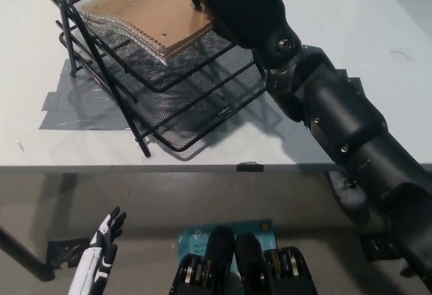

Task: A person hands a notebook to the robot and the robot grabs it with its right hand and places it in the file tray kept in the centre of the desk infront of it.

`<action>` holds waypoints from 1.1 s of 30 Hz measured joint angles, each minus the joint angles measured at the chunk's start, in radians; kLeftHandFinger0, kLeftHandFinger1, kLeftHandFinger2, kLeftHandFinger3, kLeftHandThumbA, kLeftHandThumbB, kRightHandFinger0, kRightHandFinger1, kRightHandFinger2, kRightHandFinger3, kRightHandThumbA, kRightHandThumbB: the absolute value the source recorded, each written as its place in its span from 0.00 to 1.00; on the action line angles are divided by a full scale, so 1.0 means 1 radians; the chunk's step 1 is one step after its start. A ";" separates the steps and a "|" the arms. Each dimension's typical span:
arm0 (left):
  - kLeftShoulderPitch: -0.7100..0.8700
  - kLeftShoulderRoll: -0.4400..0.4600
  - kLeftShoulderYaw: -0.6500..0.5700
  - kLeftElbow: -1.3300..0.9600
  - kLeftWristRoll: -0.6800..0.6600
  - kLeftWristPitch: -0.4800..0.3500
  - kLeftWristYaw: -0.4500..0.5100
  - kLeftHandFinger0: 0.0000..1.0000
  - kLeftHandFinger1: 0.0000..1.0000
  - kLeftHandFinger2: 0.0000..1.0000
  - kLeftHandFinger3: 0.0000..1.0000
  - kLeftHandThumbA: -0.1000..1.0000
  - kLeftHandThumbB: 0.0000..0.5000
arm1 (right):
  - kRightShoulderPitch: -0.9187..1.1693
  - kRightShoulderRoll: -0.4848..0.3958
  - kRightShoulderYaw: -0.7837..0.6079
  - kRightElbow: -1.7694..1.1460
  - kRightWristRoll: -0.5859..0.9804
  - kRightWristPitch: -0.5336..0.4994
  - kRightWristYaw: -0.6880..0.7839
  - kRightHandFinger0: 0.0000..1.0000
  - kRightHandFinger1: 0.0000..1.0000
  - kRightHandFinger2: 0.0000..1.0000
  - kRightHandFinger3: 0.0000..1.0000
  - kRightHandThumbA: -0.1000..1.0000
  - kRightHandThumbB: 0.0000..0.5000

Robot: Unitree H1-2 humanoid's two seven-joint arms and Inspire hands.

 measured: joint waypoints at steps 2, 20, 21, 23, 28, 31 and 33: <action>0.000 0.000 -0.001 -0.001 0.001 0.000 0.000 0.98 1.00 1.00 1.00 1.00 0.69 | -0.003 0.004 0.000 0.017 0.001 0.001 -0.013 0.00 0.00 0.03 0.15 0.55 0.00; -0.001 -0.002 -0.003 -0.001 0.011 0.004 0.001 0.99 1.00 1.00 1.00 1.00 0.80 | -0.069 0.063 0.033 0.374 0.046 -0.001 -0.146 0.00 0.00 0.10 0.14 0.66 0.00; -0.001 -0.002 -0.003 -0.002 0.011 0.006 0.001 0.99 1.00 1.00 1.00 1.00 0.80 | -0.070 0.064 0.035 0.382 0.048 -0.001 -0.149 0.00 0.00 0.11 0.15 0.67 0.00; -0.001 -0.003 -0.003 -0.002 0.011 0.010 0.001 0.99 1.00 1.00 1.00 1.00 0.79 | -0.071 0.064 0.039 0.391 0.053 -0.002 -0.155 0.00 0.00 0.11 0.15 0.67 0.00; -0.003 -0.006 -0.004 -0.001 0.011 0.014 0.001 0.99 1.00 1.00 1.00 1.00 0.78 | -0.070 0.064 0.058 0.392 0.061 -0.002 -0.166 0.00 0.00 0.11 0.09 0.67 0.00; -0.005 -0.006 -0.004 -0.002 0.013 0.016 0.001 1.00 1.00 1.00 1.00 1.00 0.76 | -0.067 0.063 0.072 0.387 0.062 0.000 -0.164 0.00 0.08 0.27 0.26 0.74 0.11; -0.007 -0.006 -0.004 -0.001 0.014 0.016 0.001 0.99 1.00 1.00 1.00 1.00 0.75 | -0.057 0.063 0.078 0.358 0.070 -0.001 -0.126 0.21 0.37 0.60 0.56 0.86 0.45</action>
